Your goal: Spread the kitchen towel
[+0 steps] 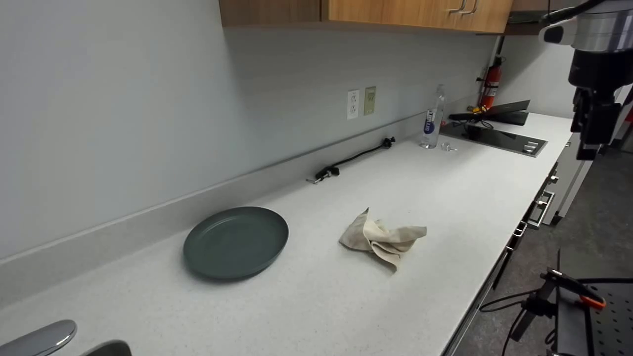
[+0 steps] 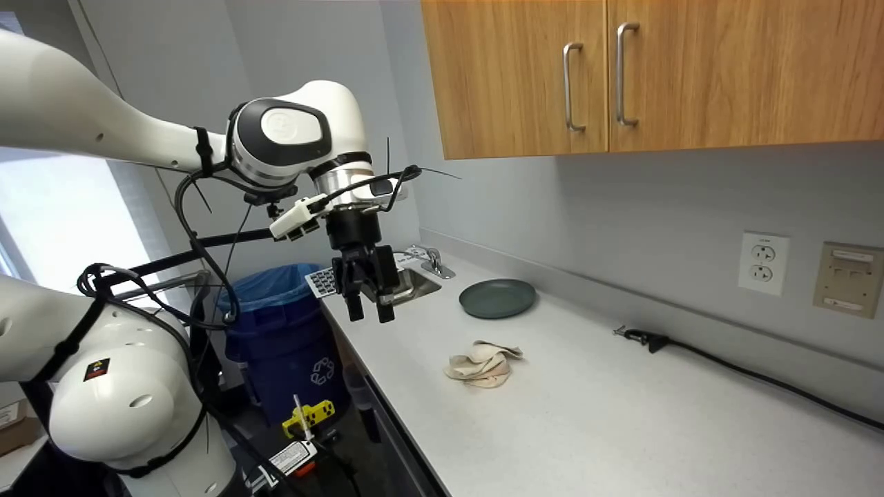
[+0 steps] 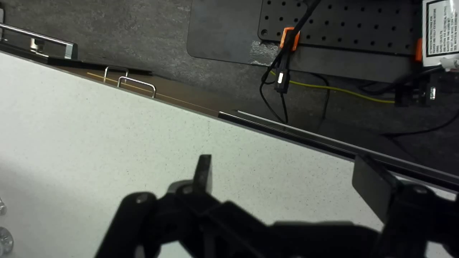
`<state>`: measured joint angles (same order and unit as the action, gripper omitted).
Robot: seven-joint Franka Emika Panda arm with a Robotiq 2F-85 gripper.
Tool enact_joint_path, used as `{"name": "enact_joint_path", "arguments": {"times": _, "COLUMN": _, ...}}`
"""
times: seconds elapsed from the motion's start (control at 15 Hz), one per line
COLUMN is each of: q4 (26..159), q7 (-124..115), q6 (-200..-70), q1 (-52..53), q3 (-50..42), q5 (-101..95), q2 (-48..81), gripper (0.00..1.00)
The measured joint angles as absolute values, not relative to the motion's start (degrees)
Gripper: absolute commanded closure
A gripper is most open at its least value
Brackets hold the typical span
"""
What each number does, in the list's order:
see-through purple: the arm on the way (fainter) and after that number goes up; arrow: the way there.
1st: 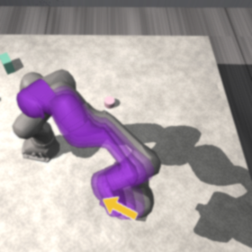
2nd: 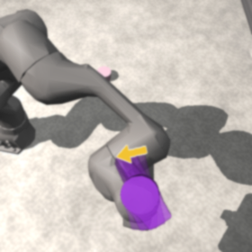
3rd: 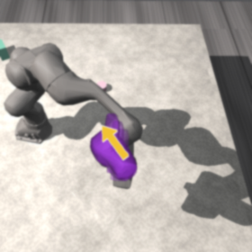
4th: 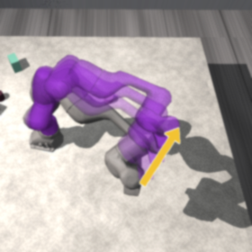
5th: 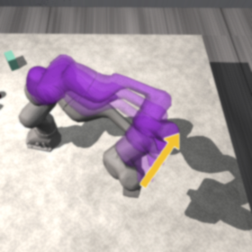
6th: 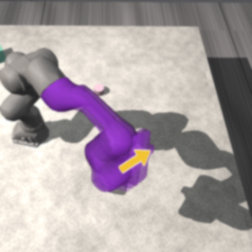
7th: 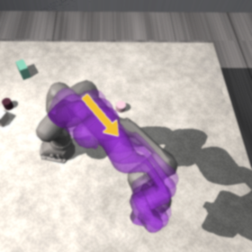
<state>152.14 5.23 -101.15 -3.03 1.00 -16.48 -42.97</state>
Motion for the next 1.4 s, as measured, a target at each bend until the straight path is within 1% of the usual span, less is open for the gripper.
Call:
{"name": "enact_joint_path", "arguments": {"times": 0.73, "q4": 152.14, "q7": 5.19, "q6": -101.31, "q1": -2.81, "q3": 0.72, "q5": -16.48, "q2": -42.83, "gripper": 0.0}}
{"name": "enact_joint_path", "arguments": {"times": 1.0, "q4": 152.22, "q7": 5.19, "q6": -103.96, "q1": -2.45, "q3": 0.21, "q5": -16.33, "q2": -42.83, "gripper": 0.0}}
{"name": "enact_joint_path", "arguments": {"times": 1.13, "q4": 148.77, "q7": 5.19, "q6": -106.88, "q1": -2.46, "q3": -0.18, "q5": -16.33, "q2": -40.47, "gripper": 0.0}}
{"name": "enact_joint_path", "arguments": {"times": 1.4, "q4": 137.08, "q7": 5.19, "q6": -112.24, "q1": -2.46, "q3": -1.01, "q5": -16.31, "q2": -30.39, "gripper": 0.0}}
